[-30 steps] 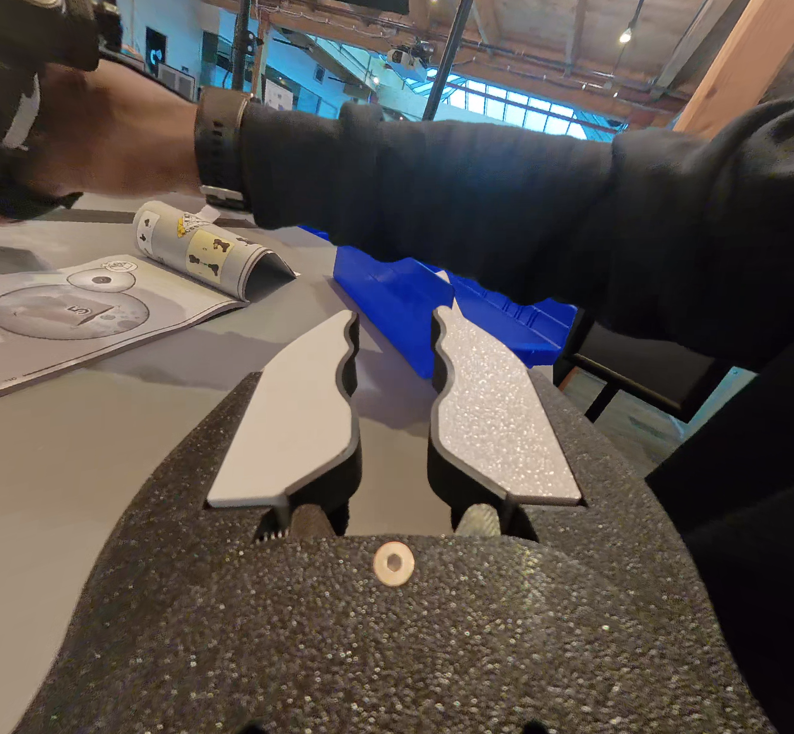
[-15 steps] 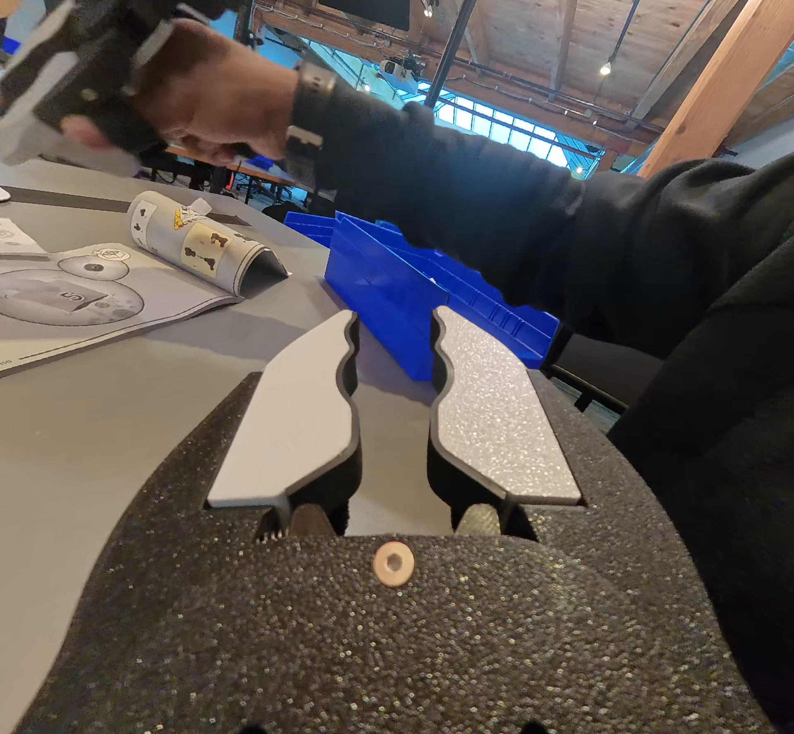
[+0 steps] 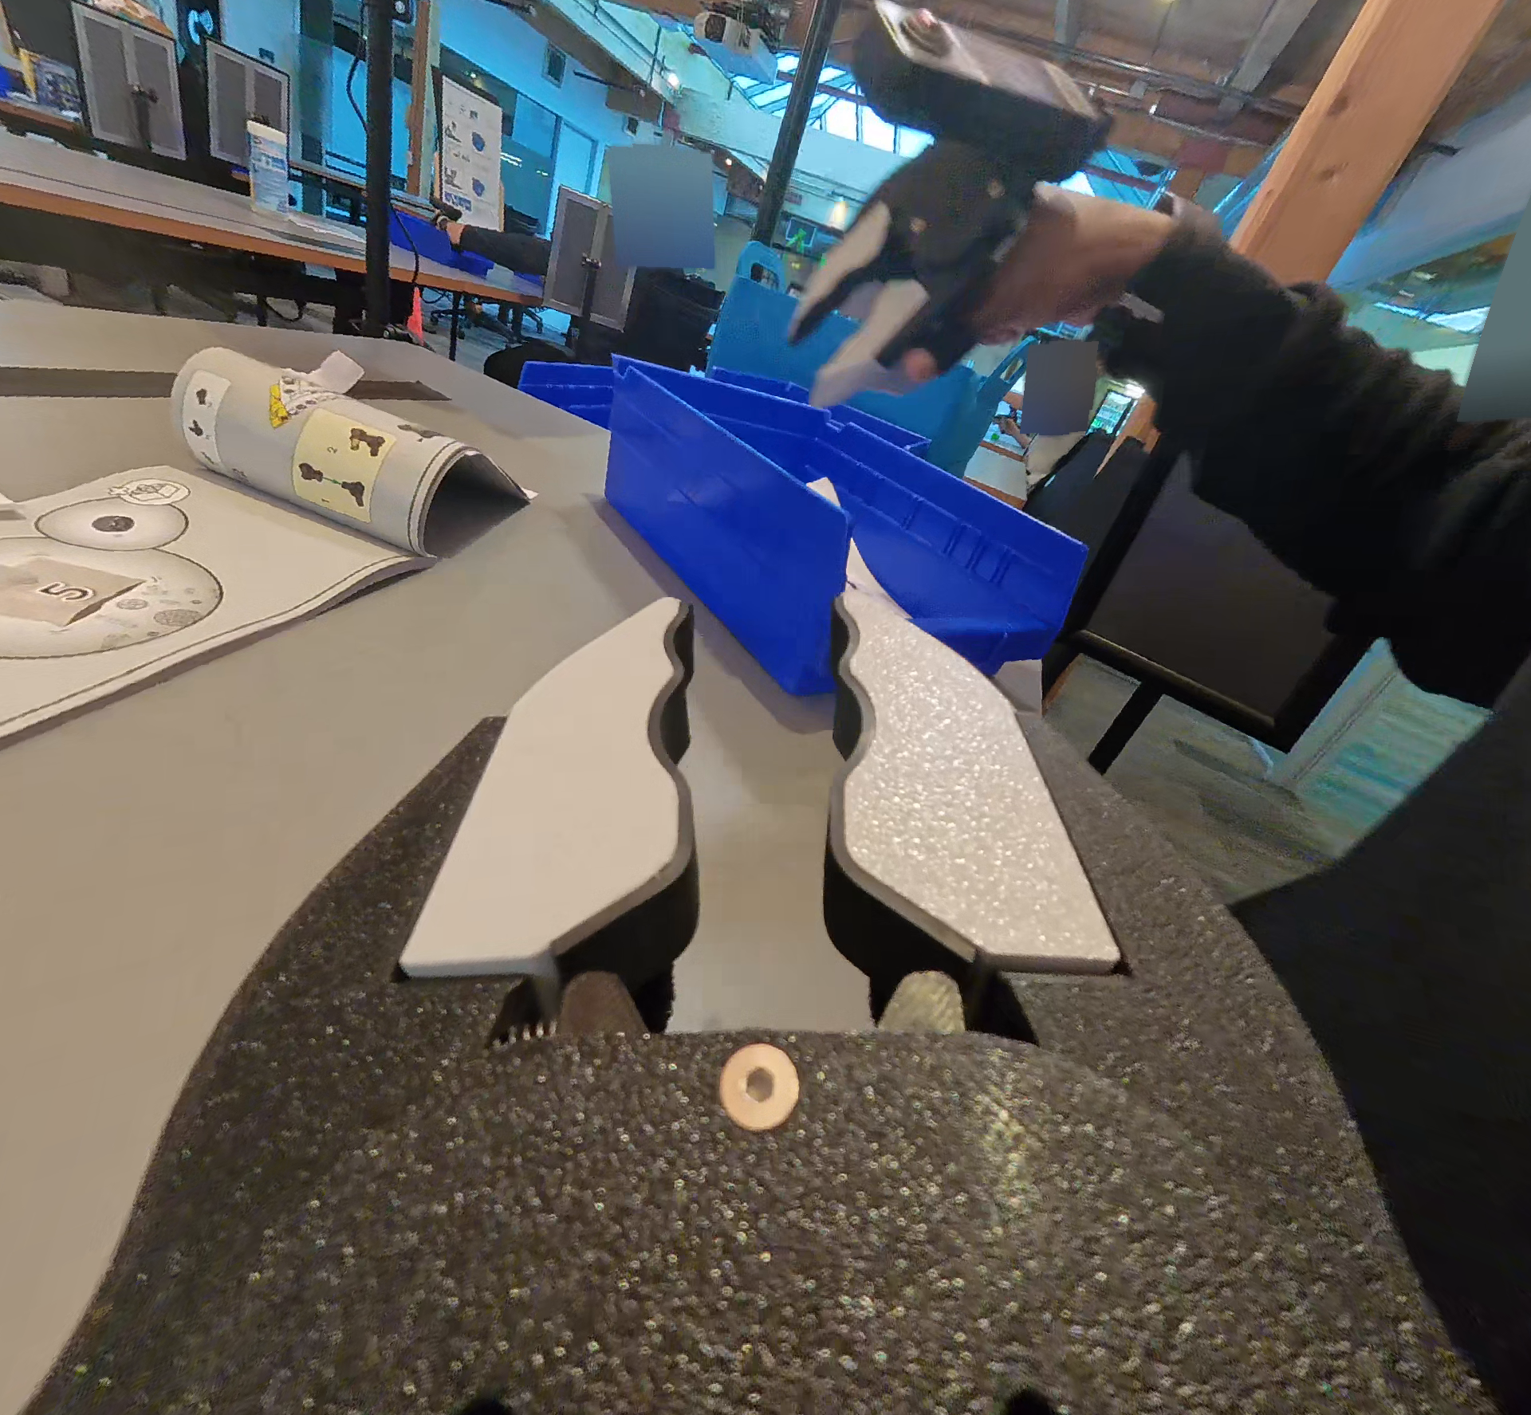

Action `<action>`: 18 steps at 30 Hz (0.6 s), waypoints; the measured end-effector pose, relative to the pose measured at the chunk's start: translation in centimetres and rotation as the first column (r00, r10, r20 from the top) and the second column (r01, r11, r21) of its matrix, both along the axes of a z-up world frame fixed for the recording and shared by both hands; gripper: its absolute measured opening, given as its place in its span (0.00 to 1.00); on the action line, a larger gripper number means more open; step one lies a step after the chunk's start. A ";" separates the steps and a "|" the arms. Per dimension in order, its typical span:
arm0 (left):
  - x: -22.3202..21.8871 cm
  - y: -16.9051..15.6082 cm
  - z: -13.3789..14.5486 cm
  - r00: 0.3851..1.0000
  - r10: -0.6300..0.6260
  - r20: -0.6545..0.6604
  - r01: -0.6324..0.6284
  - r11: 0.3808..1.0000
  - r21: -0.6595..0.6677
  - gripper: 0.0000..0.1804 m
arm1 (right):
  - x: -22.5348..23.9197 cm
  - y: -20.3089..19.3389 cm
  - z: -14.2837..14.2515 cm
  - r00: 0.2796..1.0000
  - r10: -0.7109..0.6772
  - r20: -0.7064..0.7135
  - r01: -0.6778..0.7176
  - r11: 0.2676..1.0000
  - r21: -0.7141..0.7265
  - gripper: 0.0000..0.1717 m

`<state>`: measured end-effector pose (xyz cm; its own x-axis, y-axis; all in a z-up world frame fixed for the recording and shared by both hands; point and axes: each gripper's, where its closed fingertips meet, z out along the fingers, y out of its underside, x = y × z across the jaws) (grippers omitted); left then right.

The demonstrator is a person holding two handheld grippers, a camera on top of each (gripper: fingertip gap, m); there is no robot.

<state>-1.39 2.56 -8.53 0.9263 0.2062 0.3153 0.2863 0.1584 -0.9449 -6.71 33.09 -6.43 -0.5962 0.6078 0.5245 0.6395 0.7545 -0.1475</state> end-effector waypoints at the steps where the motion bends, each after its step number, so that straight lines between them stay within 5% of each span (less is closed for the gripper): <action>1: 0.0 0.4 0.1 1.000 0.001 -0.017 -0.001 1.000 -0.007 0.17 | 1.6 1.0 -0.4 1.000 -0.015 0.010 0.015 1.000 0.017 0.27; 11: 3.2 6.1 -1.8 0.983 -0.094 -0.161 0.057 0.974 -0.217 0.18 | 8.7 -1.1 -9.0 0.940 0.209 0.270 -0.229 0.972 0.044 0.32; 18: 1.9 5.0 -2.8 0.962 -0.051 -0.269 -0.046 0.938 -0.344 0.20 | 7.4 -5.0 -6.0 0.964 0.259 0.068 -0.257 0.966 -0.030 0.31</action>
<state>0.49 7.55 -11.34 0.9665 0.2540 -0.0362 0.0132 -0.1901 -0.9817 0.65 28.06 -12.41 -0.7693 0.4386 0.4645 0.4328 0.8926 -0.1260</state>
